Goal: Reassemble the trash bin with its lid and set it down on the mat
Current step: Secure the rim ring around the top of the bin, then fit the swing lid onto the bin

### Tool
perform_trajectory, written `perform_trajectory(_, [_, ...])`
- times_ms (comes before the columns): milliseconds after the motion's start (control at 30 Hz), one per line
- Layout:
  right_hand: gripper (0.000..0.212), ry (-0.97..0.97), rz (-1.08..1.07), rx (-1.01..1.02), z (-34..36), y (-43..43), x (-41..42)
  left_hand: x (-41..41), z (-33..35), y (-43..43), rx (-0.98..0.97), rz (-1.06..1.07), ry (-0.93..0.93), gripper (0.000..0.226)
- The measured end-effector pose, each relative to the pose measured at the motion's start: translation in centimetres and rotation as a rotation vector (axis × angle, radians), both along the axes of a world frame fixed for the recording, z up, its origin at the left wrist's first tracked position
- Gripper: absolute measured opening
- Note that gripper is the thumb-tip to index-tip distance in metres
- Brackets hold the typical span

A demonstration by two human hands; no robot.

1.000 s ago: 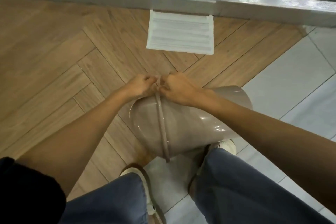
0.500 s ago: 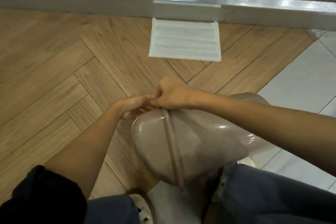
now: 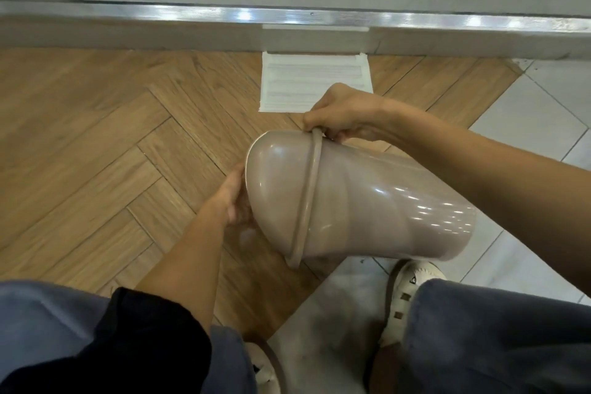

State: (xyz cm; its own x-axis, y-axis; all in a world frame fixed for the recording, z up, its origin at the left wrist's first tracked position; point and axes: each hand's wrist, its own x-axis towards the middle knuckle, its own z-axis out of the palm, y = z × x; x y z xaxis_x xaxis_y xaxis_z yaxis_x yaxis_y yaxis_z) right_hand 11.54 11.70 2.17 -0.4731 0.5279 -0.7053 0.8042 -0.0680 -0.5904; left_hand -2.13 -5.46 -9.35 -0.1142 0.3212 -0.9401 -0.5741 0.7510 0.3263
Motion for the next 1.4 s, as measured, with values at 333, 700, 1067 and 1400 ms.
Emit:
perform_trajectory(333, [0.028,0.184,-0.248,-0.069,4.3,2.3,2.3,-2.0,6.5,2.6,0.094,-0.087,0.03,0.09])
perform_trajectory(700, [0.009,0.401,-0.438,-0.039,6.5,4.5,4.9,-3.1,12.6,5.5,0.378,-0.07,0.188,0.053])
perform_trajectory(1067, [0.019,0.411,-0.431,0.047,6.8,4.2,8.2,1.4,18.4,5.7,0.392,-0.154,0.424,0.049])
perform_trajectory(1400, [0.029,0.334,-0.569,0.091,5.6,2.7,10.5,5.7,18.3,3.4,0.466,0.055,0.493,0.078])
